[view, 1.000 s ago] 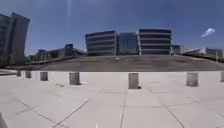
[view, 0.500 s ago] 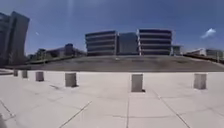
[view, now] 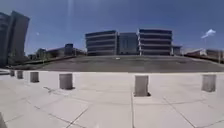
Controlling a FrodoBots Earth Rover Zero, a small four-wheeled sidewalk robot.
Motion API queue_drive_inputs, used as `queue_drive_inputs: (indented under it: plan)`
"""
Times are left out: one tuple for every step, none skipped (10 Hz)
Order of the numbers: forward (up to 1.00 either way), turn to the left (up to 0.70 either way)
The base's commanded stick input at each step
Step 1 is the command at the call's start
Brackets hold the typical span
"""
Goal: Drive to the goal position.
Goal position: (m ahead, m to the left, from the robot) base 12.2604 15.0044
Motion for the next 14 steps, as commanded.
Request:
queue_drive_inputs:
  plan:
    - [0.70,0.00]
    - [0.70,0.00]
    - [0.70,0.00]
    - [0.70,0.14]
    - [0.70,0.34]
    - [0.70,0.31]
    - [0.70,0.19]
    - [0.70,0.03]
    - [0.70,0.02]
    - [0.70,0.02]
    - [0.70,0.02]
    - [0.70,0.05]
    - [0.70,0.26]
    - [0.70,0.31]
